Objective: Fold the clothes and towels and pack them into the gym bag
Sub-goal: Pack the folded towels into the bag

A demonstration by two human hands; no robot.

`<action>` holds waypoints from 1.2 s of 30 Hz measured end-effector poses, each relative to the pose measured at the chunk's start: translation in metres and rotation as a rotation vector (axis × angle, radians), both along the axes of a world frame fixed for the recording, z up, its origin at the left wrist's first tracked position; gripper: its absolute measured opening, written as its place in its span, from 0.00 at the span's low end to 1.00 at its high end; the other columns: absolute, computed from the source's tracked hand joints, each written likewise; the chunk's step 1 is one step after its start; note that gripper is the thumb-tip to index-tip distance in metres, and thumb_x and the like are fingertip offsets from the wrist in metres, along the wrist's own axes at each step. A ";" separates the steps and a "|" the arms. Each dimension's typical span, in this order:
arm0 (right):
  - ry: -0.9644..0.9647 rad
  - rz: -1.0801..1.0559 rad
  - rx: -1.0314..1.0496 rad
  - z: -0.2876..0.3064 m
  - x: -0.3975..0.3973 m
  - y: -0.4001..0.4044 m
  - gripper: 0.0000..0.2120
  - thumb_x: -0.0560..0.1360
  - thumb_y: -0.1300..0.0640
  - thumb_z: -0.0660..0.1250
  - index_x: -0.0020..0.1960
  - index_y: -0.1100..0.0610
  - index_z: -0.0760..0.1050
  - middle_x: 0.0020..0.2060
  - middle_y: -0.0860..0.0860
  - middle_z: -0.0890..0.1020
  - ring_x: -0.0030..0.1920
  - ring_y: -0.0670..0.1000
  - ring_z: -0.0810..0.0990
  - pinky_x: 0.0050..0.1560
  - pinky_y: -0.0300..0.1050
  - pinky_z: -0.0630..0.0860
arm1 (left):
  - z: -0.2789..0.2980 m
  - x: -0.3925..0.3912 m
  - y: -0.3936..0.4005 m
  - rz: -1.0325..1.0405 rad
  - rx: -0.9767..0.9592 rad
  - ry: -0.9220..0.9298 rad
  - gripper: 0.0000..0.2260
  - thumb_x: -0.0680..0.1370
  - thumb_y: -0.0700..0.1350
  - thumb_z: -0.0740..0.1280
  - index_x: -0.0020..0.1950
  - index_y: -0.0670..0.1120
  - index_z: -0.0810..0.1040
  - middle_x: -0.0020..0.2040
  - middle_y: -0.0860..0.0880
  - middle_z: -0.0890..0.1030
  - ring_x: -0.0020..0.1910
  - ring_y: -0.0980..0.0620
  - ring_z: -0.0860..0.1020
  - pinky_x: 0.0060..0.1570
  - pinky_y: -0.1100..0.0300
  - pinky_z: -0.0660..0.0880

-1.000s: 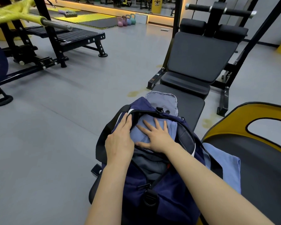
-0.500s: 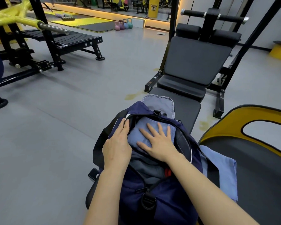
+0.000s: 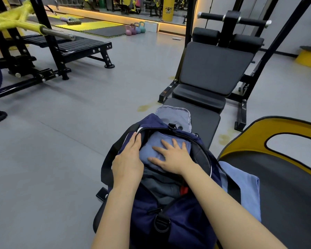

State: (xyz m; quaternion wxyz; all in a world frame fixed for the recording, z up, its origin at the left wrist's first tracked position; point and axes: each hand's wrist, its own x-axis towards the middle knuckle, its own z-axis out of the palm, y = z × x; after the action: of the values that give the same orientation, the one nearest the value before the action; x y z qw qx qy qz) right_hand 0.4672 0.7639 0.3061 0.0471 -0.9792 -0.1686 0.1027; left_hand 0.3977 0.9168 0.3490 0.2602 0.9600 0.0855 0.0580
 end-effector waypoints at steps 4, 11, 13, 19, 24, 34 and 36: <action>-0.127 0.002 0.118 -0.005 0.010 0.015 0.32 0.80 0.37 0.49 0.78 0.52 0.52 0.78 0.48 0.52 0.77 0.52 0.46 0.75 0.53 0.43 | -0.002 0.000 0.001 0.000 -0.007 -0.026 0.34 0.76 0.32 0.54 0.77 0.57 0.52 0.76 0.65 0.49 0.58 0.46 0.76 0.48 0.58 0.71; -0.045 -0.022 0.089 -0.026 0.011 0.023 0.34 0.77 0.33 0.45 0.78 0.47 0.45 0.78 0.46 0.45 0.77 0.52 0.41 0.74 0.55 0.36 | -0.001 0.000 0.004 -0.015 -0.024 -0.028 0.33 0.76 0.33 0.54 0.77 0.56 0.53 0.77 0.64 0.50 0.61 0.48 0.74 0.50 0.59 0.69; -0.049 -0.020 0.076 -0.027 0.009 0.023 0.35 0.77 0.33 0.44 0.78 0.47 0.44 0.78 0.46 0.44 0.77 0.52 0.40 0.74 0.55 0.35 | 0.000 0.000 0.004 -0.021 -0.023 -0.008 0.33 0.76 0.34 0.54 0.77 0.57 0.52 0.77 0.64 0.49 0.59 0.47 0.75 0.51 0.57 0.71; -0.016 -0.015 0.105 -0.015 0.001 0.015 0.31 0.80 0.36 0.45 0.78 0.48 0.44 0.78 0.45 0.45 0.77 0.50 0.39 0.74 0.54 0.36 | 0.005 -0.004 0.002 -0.054 0.009 0.027 0.33 0.76 0.33 0.53 0.78 0.56 0.51 0.77 0.63 0.47 0.54 0.45 0.77 0.49 0.56 0.72; -0.020 -0.014 0.064 -0.020 -0.012 0.011 0.32 0.79 0.35 0.39 0.78 0.49 0.42 0.78 0.46 0.43 0.77 0.51 0.38 0.74 0.53 0.34 | 0.011 -0.007 -0.009 -0.152 0.087 0.108 0.33 0.77 0.33 0.53 0.78 0.55 0.46 0.77 0.63 0.43 0.59 0.52 0.74 0.49 0.61 0.69; -0.216 -0.078 0.245 0.016 -0.029 -0.024 0.27 0.82 0.42 0.49 0.77 0.52 0.56 0.77 0.48 0.57 0.77 0.48 0.51 0.74 0.44 0.42 | 0.008 -0.011 -0.022 -0.223 0.240 0.136 0.32 0.77 0.34 0.54 0.78 0.54 0.48 0.77 0.61 0.40 0.52 0.47 0.77 0.41 0.58 0.68; -0.257 -0.131 0.307 0.021 -0.034 -0.044 0.25 0.82 0.43 0.50 0.76 0.52 0.59 0.76 0.47 0.60 0.77 0.47 0.53 0.75 0.43 0.44 | 0.006 -0.012 -0.027 -0.230 0.262 0.141 0.32 0.77 0.34 0.54 0.78 0.53 0.47 0.78 0.59 0.40 0.55 0.47 0.76 0.45 0.57 0.69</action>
State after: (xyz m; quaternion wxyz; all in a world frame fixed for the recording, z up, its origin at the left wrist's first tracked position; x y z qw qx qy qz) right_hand 0.4335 0.7204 0.3274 0.1805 -0.9744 -0.1231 -0.0532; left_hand 0.3854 0.8901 0.3553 0.1313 0.9908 -0.0151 -0.0289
